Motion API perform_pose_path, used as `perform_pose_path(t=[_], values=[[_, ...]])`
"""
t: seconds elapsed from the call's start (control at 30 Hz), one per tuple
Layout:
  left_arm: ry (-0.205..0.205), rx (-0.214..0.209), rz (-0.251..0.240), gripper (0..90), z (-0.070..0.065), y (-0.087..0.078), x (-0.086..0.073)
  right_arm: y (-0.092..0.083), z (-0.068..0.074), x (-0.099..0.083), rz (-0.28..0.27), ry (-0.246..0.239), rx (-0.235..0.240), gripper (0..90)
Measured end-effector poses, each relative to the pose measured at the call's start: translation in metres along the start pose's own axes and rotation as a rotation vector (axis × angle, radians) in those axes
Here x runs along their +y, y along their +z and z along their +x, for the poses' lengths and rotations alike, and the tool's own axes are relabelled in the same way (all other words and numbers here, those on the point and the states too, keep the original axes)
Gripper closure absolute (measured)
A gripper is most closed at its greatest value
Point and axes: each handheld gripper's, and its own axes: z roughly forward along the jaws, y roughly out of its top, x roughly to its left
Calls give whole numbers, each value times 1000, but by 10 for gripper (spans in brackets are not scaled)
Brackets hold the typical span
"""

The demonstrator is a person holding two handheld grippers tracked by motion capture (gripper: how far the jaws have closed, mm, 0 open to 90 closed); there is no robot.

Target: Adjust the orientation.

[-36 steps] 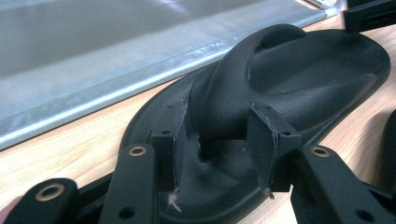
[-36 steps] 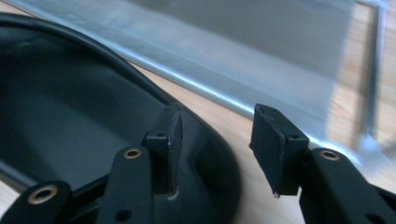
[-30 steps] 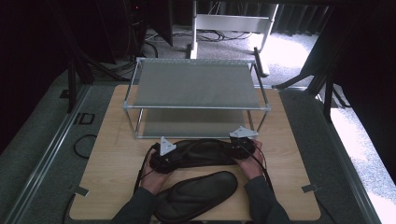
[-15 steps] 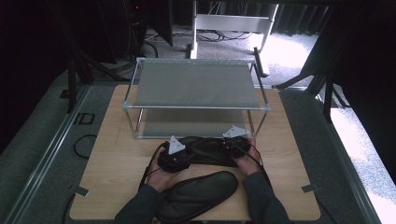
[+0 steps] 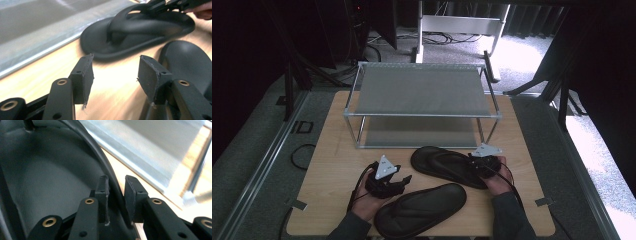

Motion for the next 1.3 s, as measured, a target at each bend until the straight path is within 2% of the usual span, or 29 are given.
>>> perform_pose_path(t=[0.1,0.27,0.4,0.47,0.57,0.63,0.77,0.83,0.9,1.0,1.1,1.23,1.3], values=[[-13,4,7,436,-3,-10,-12,-7,-4,-8,-6,29,1,723],[-19,10,2,378,-12,-24,-27,-16,-8,-19,-15,82,-4,635],[-36,-6,-13,356,-19,-36,-35,-19,-11,-24,-25,107,-4,594],[-26,-14,-7,330,-23,-40,-38,-20,-11,-25,-24,112,-8,581],[-22,-10,32,239,-27,-41,-45,-20,-10,-25,-25,112,-18,559],[-22,-28,41,209,-28,-42,-50,-19,-11,-25,-26,113,-18,552],[-26,-59,58,178,-30,-43,-58,-19,-12,-26,-31,123,-14,551],[-17,-47,77,158,-32,-40,-63,-19,-12,-26,-31,125,-13,549],[-14,-54,87,151,-32,-38,-67,-19,-12,-26,-31,124,-14,549],[18,-22,79,150,-31,-38,-66,-19,-10,-26,-29,121,-20,549],[11,9,78,154,-26,-36,-65,-19,-10,-26,-30,119,-16,549],[10,81,71,189,-16,-30,-57,-18,-10,-25,-31,117,-15,546],[-6,114,68,210,-10,-25,-52,-18,-10,-25,-31,116,-14,544]])
